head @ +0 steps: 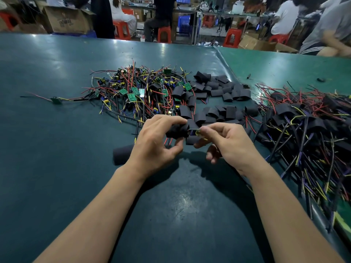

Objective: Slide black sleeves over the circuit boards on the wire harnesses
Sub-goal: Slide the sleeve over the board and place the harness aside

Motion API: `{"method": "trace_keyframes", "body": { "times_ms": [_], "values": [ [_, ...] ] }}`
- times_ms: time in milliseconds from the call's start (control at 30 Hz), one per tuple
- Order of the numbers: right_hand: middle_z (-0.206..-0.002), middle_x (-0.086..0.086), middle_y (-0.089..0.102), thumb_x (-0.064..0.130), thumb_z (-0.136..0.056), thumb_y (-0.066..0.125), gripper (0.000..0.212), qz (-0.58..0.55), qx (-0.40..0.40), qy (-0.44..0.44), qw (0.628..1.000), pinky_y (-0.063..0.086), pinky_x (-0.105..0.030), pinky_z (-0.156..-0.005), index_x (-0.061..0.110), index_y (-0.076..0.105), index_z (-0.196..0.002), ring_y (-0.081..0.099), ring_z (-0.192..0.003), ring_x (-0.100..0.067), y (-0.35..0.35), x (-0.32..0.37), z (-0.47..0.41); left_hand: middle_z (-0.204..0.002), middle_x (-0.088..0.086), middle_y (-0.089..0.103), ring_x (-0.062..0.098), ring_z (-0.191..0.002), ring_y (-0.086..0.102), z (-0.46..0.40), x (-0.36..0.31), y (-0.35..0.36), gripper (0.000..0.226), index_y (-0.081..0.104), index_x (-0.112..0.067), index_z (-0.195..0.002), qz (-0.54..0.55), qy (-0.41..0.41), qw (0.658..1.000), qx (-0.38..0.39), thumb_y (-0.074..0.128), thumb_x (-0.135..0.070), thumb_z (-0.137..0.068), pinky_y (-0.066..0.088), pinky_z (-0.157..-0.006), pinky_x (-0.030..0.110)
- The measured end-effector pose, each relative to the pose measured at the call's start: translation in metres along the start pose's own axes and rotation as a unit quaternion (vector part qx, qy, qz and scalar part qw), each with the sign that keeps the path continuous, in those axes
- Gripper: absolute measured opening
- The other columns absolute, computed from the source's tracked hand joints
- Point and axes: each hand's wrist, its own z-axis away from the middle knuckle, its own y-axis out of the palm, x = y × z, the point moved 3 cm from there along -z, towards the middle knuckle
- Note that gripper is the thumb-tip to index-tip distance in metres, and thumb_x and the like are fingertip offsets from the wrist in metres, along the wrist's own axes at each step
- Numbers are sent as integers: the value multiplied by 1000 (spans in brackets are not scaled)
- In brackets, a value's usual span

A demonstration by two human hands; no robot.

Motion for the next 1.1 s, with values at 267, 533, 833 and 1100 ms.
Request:
{"method": "trace_keyframes", "body": {
  "times_ms": [267, 533, 833, 1100],
  "values": [
    [-60, -9, 68, 32, -99, 56, 32, -18, -40, 35, 998, 37, -20, -35, 12, 68, -78, 51, -37, -15, 3, -3, 1, -106, -6, 64, 16, -99, 61, 1, -2, 3, 42, 67, -6, -112, 24, 1, 999, 23, 77, 1, -72, 48, -89, 25],
    [-53, -6, 63, 28, -99, 58, 37, -21, -88, 32, 995, 37, -20, -35, -4, 65, -82, 50, -37, -13, 7, -4, 1, -105, -4, 64, 17, -96, 62, 1, -8, 6, 40, 66, -5, -110, 34, -14, 999, 28, 78, 1, -72, 50, -88, 25],
    [-54, -6, 63, 25, -97, 61, 33, -85, -121, 36, 988, 41, -20, -37, -7, 64, -89, 53, -39, -13, 21, -2, 2, -103, -4, 65, 18, -94, 62, 1, -9, 8, 36, 68, -5, -106, 18, -16, 1000, 20, 78, 0, -73, 48, -88, 23],
    [-56, -4, 66, 24, -95, 63, 18, -150, -126, 127, 972, 40, -17, -37, 7, 59, -92, 56, -40, -11, 16, -6, 0, -108, 4, 67, 19, -100, 63, 1, -8, 9, 40, 66, -2, -111, 41, -17, 998, 48, 77, 2, -73, 49, -92, 24]
  ]
}}
